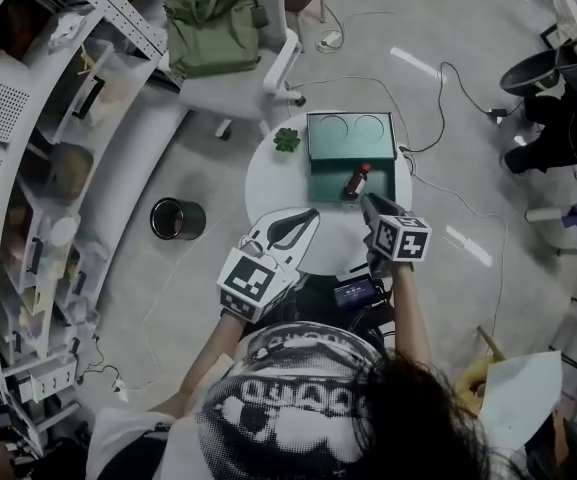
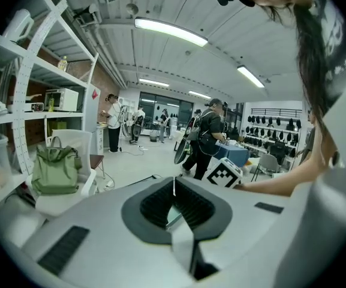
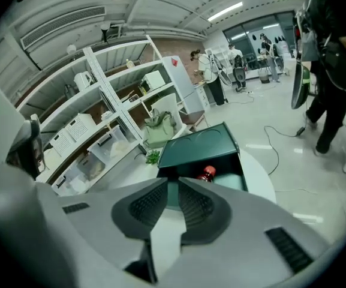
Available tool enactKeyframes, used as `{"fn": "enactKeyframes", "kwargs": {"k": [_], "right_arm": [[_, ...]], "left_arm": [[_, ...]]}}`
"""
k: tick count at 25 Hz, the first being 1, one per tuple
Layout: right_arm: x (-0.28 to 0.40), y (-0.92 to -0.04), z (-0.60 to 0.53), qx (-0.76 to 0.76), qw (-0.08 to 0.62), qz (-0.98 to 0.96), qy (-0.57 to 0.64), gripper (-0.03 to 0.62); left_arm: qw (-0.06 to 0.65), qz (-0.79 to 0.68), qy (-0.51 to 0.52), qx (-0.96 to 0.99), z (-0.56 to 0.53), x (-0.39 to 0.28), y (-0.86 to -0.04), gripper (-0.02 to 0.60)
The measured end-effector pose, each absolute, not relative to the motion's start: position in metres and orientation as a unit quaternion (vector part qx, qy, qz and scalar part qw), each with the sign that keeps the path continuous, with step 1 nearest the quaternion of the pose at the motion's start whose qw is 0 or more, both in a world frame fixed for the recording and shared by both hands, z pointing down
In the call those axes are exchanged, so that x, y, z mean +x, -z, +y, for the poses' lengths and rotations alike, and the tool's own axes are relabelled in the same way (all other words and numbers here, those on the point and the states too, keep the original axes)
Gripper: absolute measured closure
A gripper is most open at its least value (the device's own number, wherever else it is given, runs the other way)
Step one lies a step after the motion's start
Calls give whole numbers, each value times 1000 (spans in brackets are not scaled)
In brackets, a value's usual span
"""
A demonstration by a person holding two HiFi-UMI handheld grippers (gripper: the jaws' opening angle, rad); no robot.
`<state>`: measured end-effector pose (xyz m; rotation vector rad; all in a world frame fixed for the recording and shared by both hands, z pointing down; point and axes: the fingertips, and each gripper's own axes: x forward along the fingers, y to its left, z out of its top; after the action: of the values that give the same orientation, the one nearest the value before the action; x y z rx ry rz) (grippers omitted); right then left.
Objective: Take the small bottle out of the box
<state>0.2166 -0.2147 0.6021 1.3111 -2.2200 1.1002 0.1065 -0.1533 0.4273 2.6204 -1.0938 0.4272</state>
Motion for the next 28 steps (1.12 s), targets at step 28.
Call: {"fn": "enactKeyframes", "kwargs": {"k": [28], "right_arm": [[210, -708, -288, 443, 295, -688, -493, 350]], "left_arm": [[166, -425, -159, 875, -171, 71, -444, 565]]}}
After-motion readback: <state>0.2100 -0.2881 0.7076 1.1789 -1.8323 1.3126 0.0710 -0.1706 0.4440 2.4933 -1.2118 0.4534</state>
